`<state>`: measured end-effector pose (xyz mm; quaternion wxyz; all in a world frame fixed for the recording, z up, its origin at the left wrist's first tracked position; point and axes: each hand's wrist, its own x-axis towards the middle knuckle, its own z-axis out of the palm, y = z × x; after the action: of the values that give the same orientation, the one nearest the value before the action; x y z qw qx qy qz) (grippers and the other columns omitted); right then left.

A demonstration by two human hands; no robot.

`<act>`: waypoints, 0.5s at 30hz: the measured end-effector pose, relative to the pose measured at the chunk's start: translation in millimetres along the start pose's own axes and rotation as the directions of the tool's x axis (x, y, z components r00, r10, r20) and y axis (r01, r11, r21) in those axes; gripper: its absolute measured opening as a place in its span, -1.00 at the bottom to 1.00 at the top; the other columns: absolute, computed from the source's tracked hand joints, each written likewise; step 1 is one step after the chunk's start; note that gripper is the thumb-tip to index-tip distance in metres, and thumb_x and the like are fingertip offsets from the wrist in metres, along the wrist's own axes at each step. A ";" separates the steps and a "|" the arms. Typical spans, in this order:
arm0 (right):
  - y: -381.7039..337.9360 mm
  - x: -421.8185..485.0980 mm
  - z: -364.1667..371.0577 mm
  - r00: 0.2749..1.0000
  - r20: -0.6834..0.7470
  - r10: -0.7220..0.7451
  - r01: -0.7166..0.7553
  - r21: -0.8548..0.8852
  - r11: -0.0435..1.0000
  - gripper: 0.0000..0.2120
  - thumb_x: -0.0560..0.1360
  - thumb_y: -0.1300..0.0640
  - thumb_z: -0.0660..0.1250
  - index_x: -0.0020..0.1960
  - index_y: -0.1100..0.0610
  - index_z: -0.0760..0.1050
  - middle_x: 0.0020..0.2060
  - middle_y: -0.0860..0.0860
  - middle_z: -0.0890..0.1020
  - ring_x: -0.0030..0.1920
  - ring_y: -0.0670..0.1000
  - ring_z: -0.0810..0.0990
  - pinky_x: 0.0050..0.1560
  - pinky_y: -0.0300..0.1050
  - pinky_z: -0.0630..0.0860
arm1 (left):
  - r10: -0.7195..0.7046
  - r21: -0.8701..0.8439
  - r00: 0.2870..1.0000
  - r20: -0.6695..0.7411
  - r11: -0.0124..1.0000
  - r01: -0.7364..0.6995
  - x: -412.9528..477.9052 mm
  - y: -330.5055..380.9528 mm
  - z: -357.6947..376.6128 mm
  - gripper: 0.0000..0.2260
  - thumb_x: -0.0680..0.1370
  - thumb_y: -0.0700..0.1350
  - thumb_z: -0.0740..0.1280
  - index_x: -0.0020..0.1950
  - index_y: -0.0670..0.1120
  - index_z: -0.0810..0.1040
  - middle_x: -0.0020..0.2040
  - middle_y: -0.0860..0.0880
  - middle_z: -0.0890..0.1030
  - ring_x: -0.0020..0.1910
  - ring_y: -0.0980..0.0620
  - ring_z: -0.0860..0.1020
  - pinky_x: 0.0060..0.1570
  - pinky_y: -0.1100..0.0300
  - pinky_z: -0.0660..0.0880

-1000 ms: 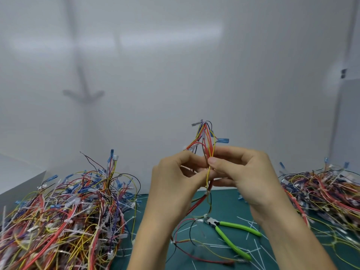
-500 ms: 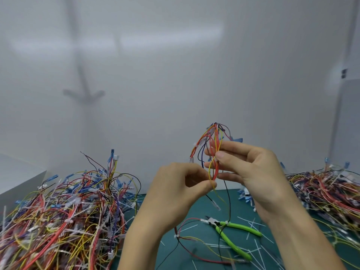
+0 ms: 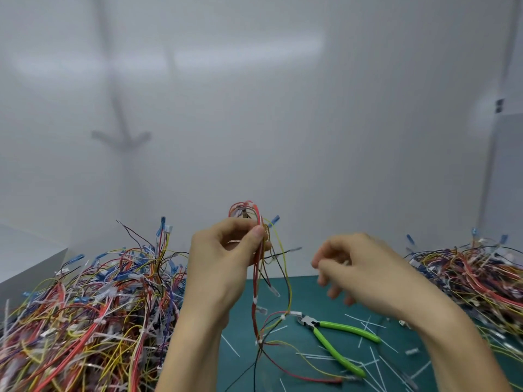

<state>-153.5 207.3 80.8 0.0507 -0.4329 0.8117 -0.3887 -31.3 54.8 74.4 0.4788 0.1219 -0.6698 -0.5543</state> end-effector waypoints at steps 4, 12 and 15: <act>0.5 -4.1 1.6 0.935 0.344 0.081 0.020 -0.280 0.960 -0.56 0.40 -0.31 0.41 0.08 -0.01 0.66 -0.08 -0.15 0.72 -0.34 -0.28 0.61 -0.13 -0.22 0.62 | 0.043 -0.024 0.998 -0.051 0.999 -0.044 -1.2 6.7 -1.0 -0.87 0.53 -0.27 0.40 -0.16 -0.09 0.68 -0.28 -0.06 0.71 -0.24 0.01 0.69 -0.09 0.09 0.66; -7.4 9.3 35.4 0.988 0.157 -0.005 0.013 -0.050 0.999 -0.81 0.46 -0.09 0.48 -0.14 0.04 0.68 -0.29 -0.07 0.72 -0.31 -0.17 0.67 -0.18 -0.13 0.64 | 0.084 -0.035 0.994 -0.073 0.996 -0.086 -3.5 13.4 2.3 -0.90 0.53 -0.24 0.39 -0.13 -0.09 0.67 -0.25 -0.06 0.71 -0.17 -0.11 0.69 -0.07 0.03 0.65; -5.2 11.6 30.5 0.992 0.127 -0.010 -0.005 0.112 0.994 -0.87 0.52 0.08 0.42 -0.17 0.08 0.66 -0.27 -0.07 0.74 -0.27 -0.12 0.72 -0.24 -0.17 0.60 | 0.079 -0.037 0.993 -0.090 0.996 -0.083 -2.7 12.5 2.4 -0.88 0.53 -0.24 0.39 -0.16 -0.06 0.67 -0.26 -0.06 0.71 -0.16 -0.14 0.69 -0.06 0.03 0.64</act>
<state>-144.5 179.1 66.1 0.1260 -0.4543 0.7833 -0.4052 -27.1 62.7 84.0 0.5326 0.1092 -0.6408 -0.5420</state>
